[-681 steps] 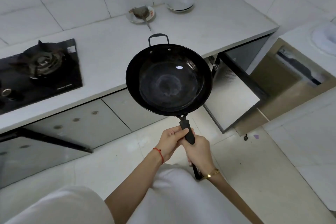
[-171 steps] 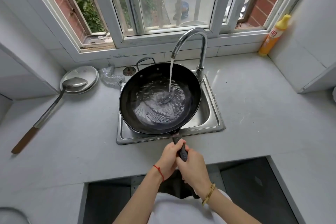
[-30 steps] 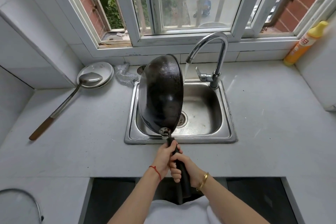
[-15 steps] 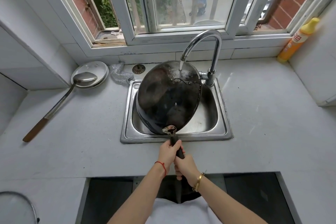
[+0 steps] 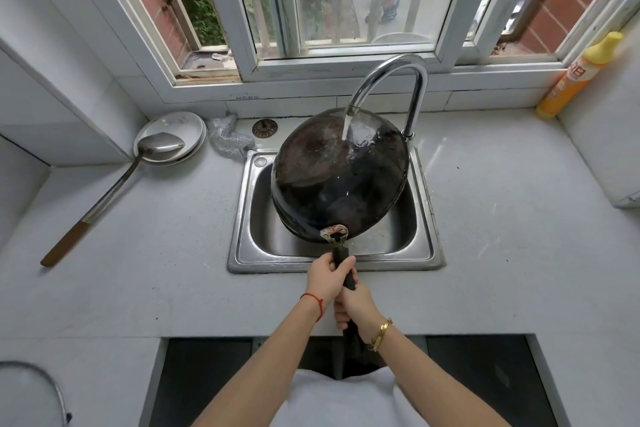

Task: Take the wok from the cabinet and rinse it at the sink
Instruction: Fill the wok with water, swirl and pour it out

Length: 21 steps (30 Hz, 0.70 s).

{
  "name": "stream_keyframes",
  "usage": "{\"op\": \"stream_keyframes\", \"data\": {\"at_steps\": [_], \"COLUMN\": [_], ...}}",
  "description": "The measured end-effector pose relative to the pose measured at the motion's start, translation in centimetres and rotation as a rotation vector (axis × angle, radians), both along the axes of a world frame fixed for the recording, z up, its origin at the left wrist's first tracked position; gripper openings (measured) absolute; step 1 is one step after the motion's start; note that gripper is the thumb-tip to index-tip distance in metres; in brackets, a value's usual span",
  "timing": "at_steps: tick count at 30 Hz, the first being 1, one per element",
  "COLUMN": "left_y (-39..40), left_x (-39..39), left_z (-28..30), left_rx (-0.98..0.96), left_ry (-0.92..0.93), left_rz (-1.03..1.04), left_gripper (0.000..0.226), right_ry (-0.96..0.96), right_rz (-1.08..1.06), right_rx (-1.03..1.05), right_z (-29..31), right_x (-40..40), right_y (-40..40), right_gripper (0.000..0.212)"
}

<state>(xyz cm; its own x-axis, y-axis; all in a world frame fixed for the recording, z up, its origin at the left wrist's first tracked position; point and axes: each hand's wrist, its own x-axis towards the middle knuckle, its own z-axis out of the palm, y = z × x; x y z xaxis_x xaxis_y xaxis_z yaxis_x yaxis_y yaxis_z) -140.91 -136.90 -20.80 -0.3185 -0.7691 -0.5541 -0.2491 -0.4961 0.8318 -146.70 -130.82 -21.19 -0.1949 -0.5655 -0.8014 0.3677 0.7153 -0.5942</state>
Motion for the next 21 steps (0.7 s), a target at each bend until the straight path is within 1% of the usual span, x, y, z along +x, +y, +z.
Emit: {"op": "stream_keyframes", "data": {"at_steps": [6, 15, 21], "left_y": [-0.3, -0.7, -1.0], "left_x": [-0.4, -1.3, -1.2], "left_z": [-0.3, -0.1, -0.1], "left_rx": [-0.021, 0.042, 0.045], "left_ry": [-0.024, -0.008, -0.017], "left_rz": [-0.018, 0.033, 0.024], "left_gripper": [0.024, 0.017, 0.020], "right_ry": [-0.024, 0.004, 0.013], "right_rz": [0.005, 0.019, 0.010], "right_rx": [-0.011, -0.013, -0.006], "right_z": [-0.2, 0.4, 0.5], "right_x": [-0.7, -1.1, -1.0], "right_y": [-0.1, -0.5, -0.9], "right_gripper": [0.039, 0.039, 0.035]}}
